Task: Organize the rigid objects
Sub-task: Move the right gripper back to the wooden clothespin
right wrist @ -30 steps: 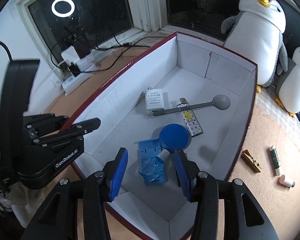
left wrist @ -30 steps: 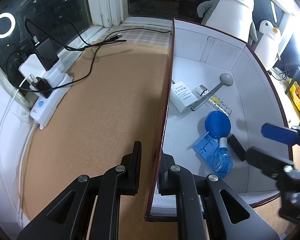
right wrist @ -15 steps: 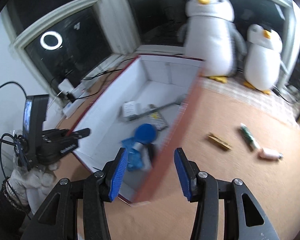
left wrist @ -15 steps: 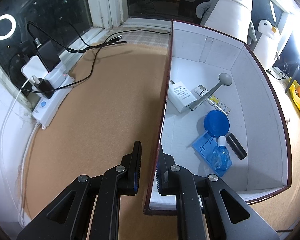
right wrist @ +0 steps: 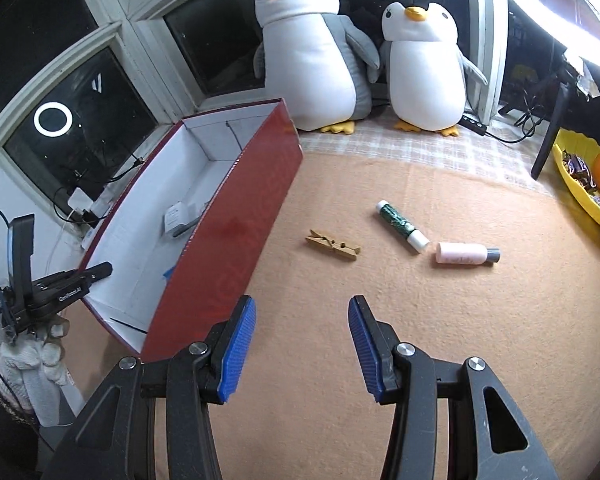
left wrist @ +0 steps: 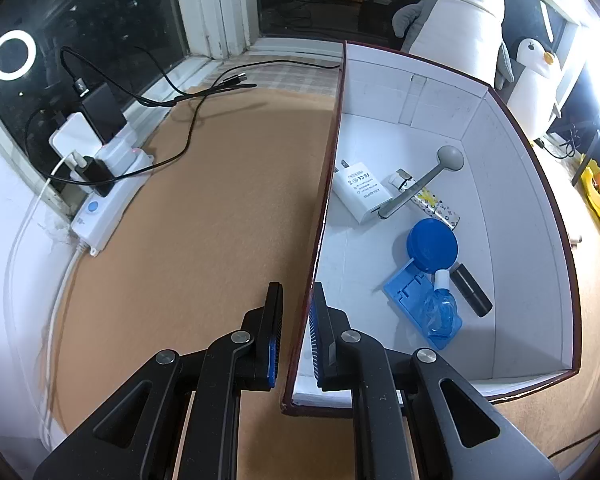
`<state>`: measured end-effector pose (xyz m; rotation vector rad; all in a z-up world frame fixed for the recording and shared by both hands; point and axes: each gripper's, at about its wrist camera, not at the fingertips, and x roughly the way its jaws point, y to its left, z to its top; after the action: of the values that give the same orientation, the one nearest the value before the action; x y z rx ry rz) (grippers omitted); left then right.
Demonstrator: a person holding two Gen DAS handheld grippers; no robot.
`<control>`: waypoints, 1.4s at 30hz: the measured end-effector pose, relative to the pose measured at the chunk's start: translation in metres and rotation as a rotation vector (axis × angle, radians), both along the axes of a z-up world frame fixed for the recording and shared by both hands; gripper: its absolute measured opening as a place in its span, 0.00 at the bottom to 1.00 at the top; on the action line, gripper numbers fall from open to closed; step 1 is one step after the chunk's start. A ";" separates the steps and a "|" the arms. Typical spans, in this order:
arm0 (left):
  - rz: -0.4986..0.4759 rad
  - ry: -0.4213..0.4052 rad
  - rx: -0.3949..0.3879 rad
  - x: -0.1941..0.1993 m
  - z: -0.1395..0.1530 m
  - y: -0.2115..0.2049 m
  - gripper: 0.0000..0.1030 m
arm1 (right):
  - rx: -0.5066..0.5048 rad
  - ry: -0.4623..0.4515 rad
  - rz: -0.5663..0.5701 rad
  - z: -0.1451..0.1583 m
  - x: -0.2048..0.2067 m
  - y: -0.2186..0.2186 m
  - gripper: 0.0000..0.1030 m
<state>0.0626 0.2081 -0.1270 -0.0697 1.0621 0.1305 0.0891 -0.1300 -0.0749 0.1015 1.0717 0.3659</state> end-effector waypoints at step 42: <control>0.064 0.021 0.014 -0.005 0.009 -0.004 0.14 | -0.301 0.025 0.375 -0.086 0.092 0.048 0.43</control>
<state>0.0577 0.2040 -0.1184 -0.0899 1.0804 0.1972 0.1816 -0.0815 -0.1610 -0.3685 1.1590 0.5362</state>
